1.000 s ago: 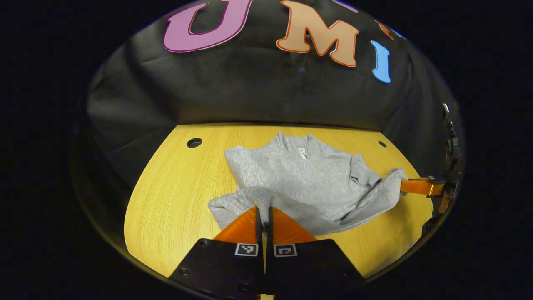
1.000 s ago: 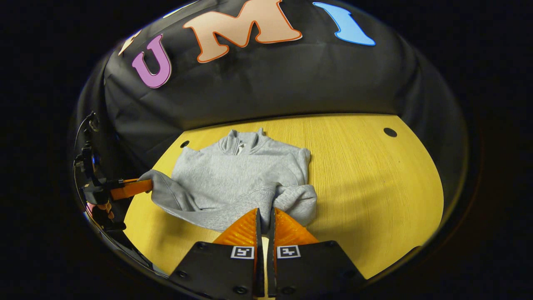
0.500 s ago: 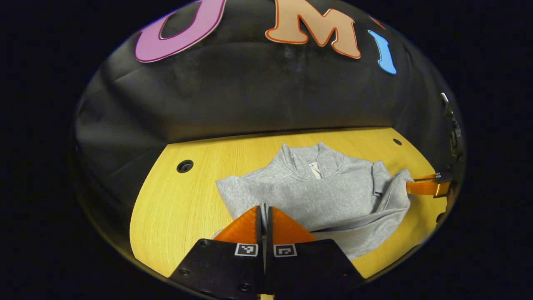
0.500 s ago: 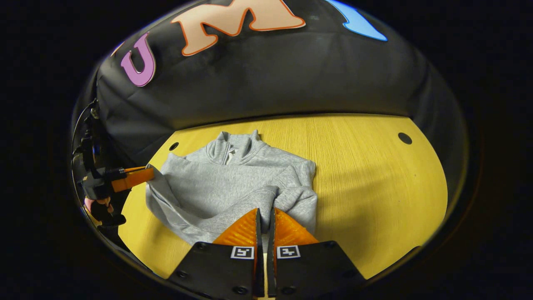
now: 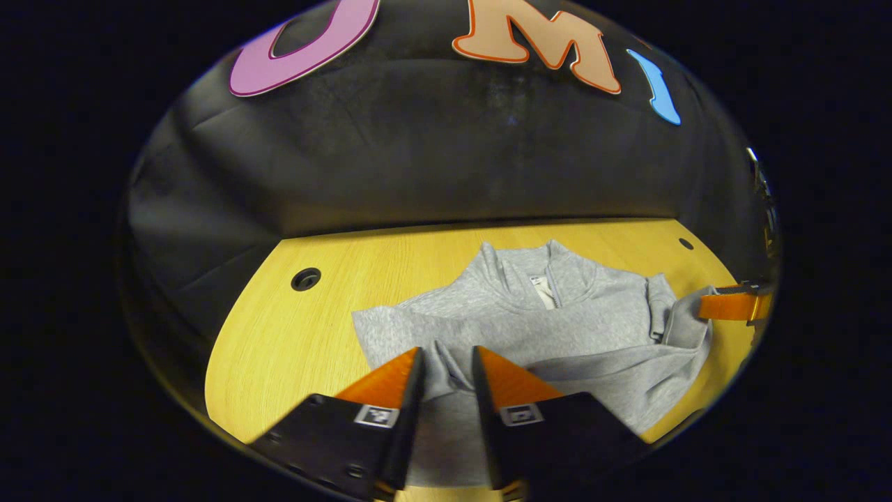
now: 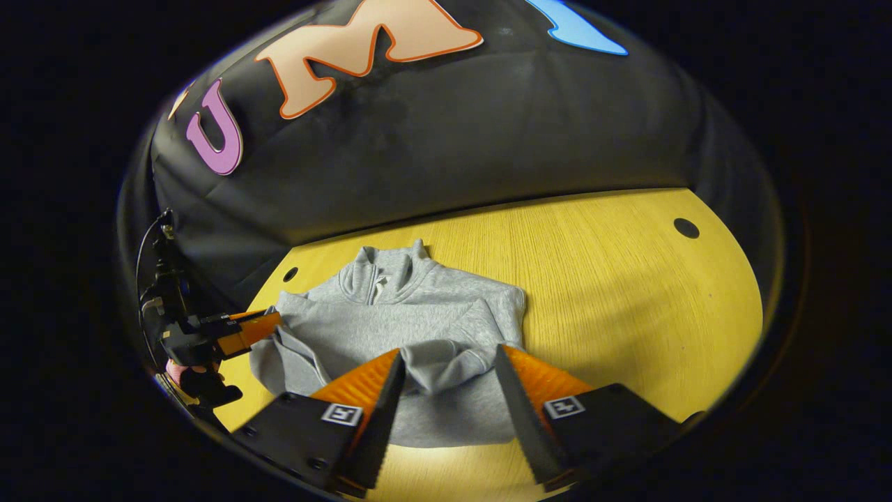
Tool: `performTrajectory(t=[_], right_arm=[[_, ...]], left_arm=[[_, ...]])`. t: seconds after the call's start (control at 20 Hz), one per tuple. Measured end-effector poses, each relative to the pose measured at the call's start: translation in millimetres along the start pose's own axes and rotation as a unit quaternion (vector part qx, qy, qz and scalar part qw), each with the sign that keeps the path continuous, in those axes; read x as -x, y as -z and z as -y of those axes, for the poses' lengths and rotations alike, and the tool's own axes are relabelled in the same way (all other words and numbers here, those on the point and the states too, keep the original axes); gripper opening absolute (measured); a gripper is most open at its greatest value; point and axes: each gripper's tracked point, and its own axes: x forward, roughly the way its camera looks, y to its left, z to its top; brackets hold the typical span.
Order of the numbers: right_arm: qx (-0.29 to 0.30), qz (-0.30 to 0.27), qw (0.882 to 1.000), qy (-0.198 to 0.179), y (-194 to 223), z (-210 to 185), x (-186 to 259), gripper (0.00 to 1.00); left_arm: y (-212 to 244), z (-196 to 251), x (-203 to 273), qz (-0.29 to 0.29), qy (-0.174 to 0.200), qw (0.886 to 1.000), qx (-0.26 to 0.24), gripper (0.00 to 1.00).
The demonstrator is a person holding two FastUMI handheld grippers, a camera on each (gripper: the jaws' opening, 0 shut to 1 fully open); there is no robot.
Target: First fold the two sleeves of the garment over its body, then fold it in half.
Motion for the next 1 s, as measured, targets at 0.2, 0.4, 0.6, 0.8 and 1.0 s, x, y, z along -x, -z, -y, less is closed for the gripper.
performTrajectory(t=[0.2, 0.4, 0.6, 0.8, 1.0], right_arm=[[0.027, 0.057, 0.998, 0.016, -29, 3, 20, 0.94], [0.057, 0.126, 0.99, 0.033, -66, -6, 66, 0.98], [0.075, 0.162, 0.984, 0.023, -77, -23, 127, 0.98], [0.094, 0.178, 0.98, 0.009, -68, -43, 181, 0.98], [0.077, 0.223, 0.972, 0.003, -73, -60, 233, 0.98]], left_arm=[[-17, -8, 18, 0.025, -0.018, 1.0, -0.005, 0.98], [-43, 2, 58, 0.06, -0.001, 0.998, 0.0, 0.97], [-66, 15, 118, 0.102, 0.021, 0.994, -0.007, 0.97], [-70, 12, 177, 0.119, 0.028, 0.992, -0.026, 0.97], [-72, 1, 227, 0.14, 0.002, 0.99, 0.013, 0.97]])
